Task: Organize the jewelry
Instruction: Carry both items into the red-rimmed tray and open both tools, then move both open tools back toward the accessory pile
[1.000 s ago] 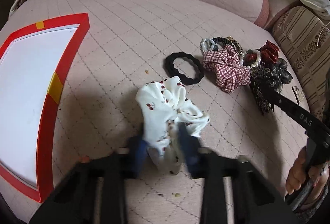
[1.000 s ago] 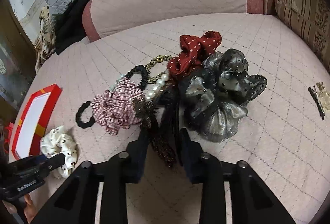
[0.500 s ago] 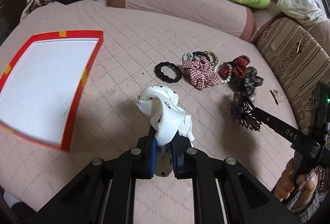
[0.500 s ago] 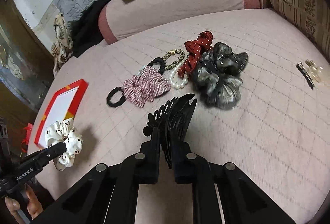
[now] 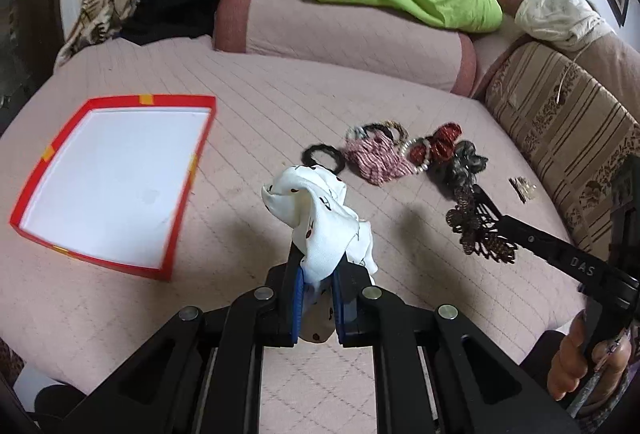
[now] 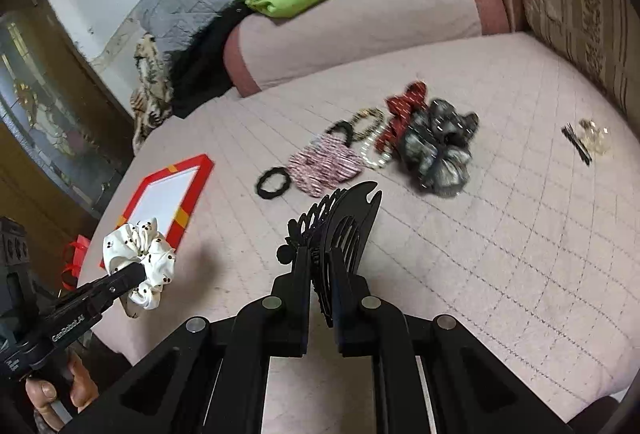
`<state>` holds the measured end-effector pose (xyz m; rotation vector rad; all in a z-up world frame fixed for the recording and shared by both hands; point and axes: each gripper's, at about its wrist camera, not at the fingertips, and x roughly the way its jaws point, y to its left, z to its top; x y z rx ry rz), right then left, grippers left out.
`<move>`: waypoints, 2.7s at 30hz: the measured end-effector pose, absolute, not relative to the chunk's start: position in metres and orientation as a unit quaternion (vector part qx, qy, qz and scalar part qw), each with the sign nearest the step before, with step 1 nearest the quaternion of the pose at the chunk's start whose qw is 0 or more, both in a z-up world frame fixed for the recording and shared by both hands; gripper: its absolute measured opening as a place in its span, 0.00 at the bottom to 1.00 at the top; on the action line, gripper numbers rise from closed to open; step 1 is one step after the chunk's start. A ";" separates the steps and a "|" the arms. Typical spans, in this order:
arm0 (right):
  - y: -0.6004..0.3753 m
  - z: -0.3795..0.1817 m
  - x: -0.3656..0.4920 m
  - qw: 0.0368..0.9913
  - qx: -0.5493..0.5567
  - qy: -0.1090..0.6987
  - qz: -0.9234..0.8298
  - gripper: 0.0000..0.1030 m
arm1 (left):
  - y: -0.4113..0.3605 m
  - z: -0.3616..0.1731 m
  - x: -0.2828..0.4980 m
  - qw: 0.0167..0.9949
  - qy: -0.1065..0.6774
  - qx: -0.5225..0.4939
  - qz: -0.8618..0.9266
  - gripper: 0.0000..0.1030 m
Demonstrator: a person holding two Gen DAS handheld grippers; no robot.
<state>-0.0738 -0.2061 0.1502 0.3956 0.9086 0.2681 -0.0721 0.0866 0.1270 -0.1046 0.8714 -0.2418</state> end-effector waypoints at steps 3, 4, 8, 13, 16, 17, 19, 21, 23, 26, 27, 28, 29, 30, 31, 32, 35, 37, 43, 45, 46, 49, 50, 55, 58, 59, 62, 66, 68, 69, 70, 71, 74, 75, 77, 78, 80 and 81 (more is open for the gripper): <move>-0.194 0.163 -0.076 0.876 0.175 0.426 0.146 0.10 | 0.105 0.132 -0.073 0.903 0.414 -0.057 -0.099 0.11; -0.188 0.166 -0.075 0.876 0.169 0.424 0.154 0.10 | 0.112 0.134 -0.073 0.904 0.412 -0.060 -0.092 0.11; -0.157 0.178 -0.067 0.875 0.147 0.421 0.188 0.10 | 0.147 0.138 -0.062 0.908 0.408 -0.076 -0.059 0.11; -0.116 0.184 -0.048 0.865 0.135 0.427 0.228 0.10 | 0.190 0.136 -0.035 0.908 0.409 -0.089 -0.026 0.11; -0.089 0.187 -0.037 0.861 0.123 0.430 0.244 0.10 | 0.216 0.130 -0.009 0.907 0.411 -0.091 0.000 0.11; -0.076 0.188 -0.031 0.860 0.116 0.430 0.250 0.10 | 0.226 0.127 0.002 0.905 0.414 -0.098 0.009 0.11; -0.055 0.189 -0.022 0.858 0.106 0.431 0.258 0.10 | 0.243 0.121 0.020 0.900 0.421 -0.111 0.020 0.11; -0.035 0.188 -0.011 0.856 0.097 0.434 0.264 0.10 | 0.263 0.112 0.043 0.895 0.428 -0.121 0.038 0.11; -0.014 0.186 0.001 0.852 0.089 0.439 0.270 0.10 | 0.276 0.106 0.059 0.892 0.432 -0.126 0.049 0.11; 0.014 0.181 0.023 0.850 0.073 0.445 0.273 0.10 | 0.297 0.095 0.085 0.887 0.437 -0.138 0.064 0.11; 0.021 0.178 0.030 0.850 0.069 0.446 0.272 0.10 | 0.302 0.092 0.093 0.885 0.438 -0.143 0.067 0.11; 0.030 0.176 0.039 0.848 0.065 0.450 0.272 0.10 | 0.310 0.087 0.103 0.883 0.440 -0.149 0.073 0.11; 0.042 0.172 0.051 0.847 0.059 0.452 0.272 0.10 | 0.316 0.083 0.109 0.881 0.441 -0.155 0.076 0.11; 0.049 0.170 0.058 0.847 0.056 0.454 0.271 0.10 | 0.322 0.080 0.114 0.880 0.441 -0.160 0.078 0.11; 0.058 0.165 0.068 0.847 0.049 0.456 0.269 0.10 | 0.327 0.076 0.120 0.878 0.442 -0.165 0.080 0.11; 0.066 0.161 0.077 0.846 0.043 0.458 0.268 0.10 | 0.333 0.072 0.126 0.877 0.443 -0.169 0.082 0.11; 0.090 0.146 0.102 0.845 0.024 0.466 0.262 0.10 | 0.341 0.064 0.142 0.874 0.447 -0.170 0.085 0.11; 0.105 0.135 0.117 0.844 0.011 0.471 0.255 0.10 | 0.346 0.061 0.150 0.876 0.441 -0.171 0.091 0.12; 0.119 0.113 0.139 0.843 -0.008 0.480 0.241 0.10 | 0.359 0.047 0.161 0.871 0.443 -0.186 0.101 0.21; 0.121 0.109 0.141 0.843 -0.015 0.482 0.239 0.10 | 0.360 0.048 0.159 0.870 0.443 -0.195 0.095 0.30; 0.121 0.108 0.140 0.844 -0.017 0.480 0.239 0.10 | 0.360 0.050 0.158 0.872 0.440 -0.195 0.092 0.36; 0.117 0.111 0.137 0.842 -0.001 0.481 0.243 0.20 | 0.355 0.059 0.152 0.879 0.430 -0.186 0.087 0.47; 0.112 0.115 0.134 0.842 0.007 0.480 0.246 0.27 | 0.353 0.062 0.150 0.880 0.428 -0.184 0.085 0.47; 0.088 0.138 0.105 0.854 0.019 0.457 0.246 0.40 | 0.344 0.076 0.138 0.889 0.420 -0.163 0.081 0.48; 0.064 0.146 0.083 0.856 0.029 0.454 0.244 0.43 | 0.336 0.084 0.122 0.895 0.414 -0.148 0.082 0.48; 0.052 0.147 0.074 0.857 0.033 0.454 0.240 0.45 | 0.334 0.087 0.116 0.897 0.411 -0.145 0.079 0.48; 0.013 0.146 0.044 0.861 0.043 0.456 0.220 0.47 | 0.322 0.098 0.097 0.905 0.399 -0.132 0.067 0.48; -0.043 0.137 0.010 0.867 0.057 0.461 0.181 0.48 | 0.299 0.115 0.069 0.918 0.379 -0.104 0.053 0.54; -0.076 0.132 -0.008 0.868 0.071 0.466 0.155 0.48 | 0.286 0.121 0.056 0.921 0.372 -0.105 0.040 0.54; -0.093 0.128 -0.015 0.868 0.079 0.469 0.144 0.48 | 0.277 0.124 0.049 0.922 0.370 -0.108 0.028 0.54; -0.106 0.127 -0.020 0.868 0.087 0.470 0.134 0.48 | 0.271 0.126 0.044 0.923 0.370 -0.109 0.021 0.54; -0.123 0.124 -0.027 0.868 0.097 0.472 0.121 0.48 | 0.261 0.128 0.037 0.922 0.370 -0.110 0.010 0.54; -0.165 0.118 -0.043 0.869 0.125 0.470 0.087 0.48 | 0.228 0.129 0.018 0.920 0.376 -0.110 -0.024 0.54; -0.175 0.116 -0.047 0.869 0.133 0.470 0.079 0.48 | 0.213 0.128 0.012 0.916 0.384 -0.107 -0.041 0.54; -0.196 0.112 -0.053 0.867 0.153 0.469 0.066 0.48 | 0.187 0.125 0.009 0.912 0.395 -0.094 -0.063 0.54; -0.203 0.111 -0.056 0.867 0.160 0.468 0.064 0.48 | 0.174 0.124 0.009 0.910 0.401 -0.083 -0.068 0.54; -0.216 0.108 -0.060 0.866 0.176 0.465 0.061 0.48 | 0.143 0.118 0.013 0.903 0.418 -0.061 -0.079 0.54; -0.220 0.106 -0.061 0.865 0.182 0.463 0.062 0.48 | 0.131 0.115 0.017 0.899 0.425 -0.057 -0.088 0.54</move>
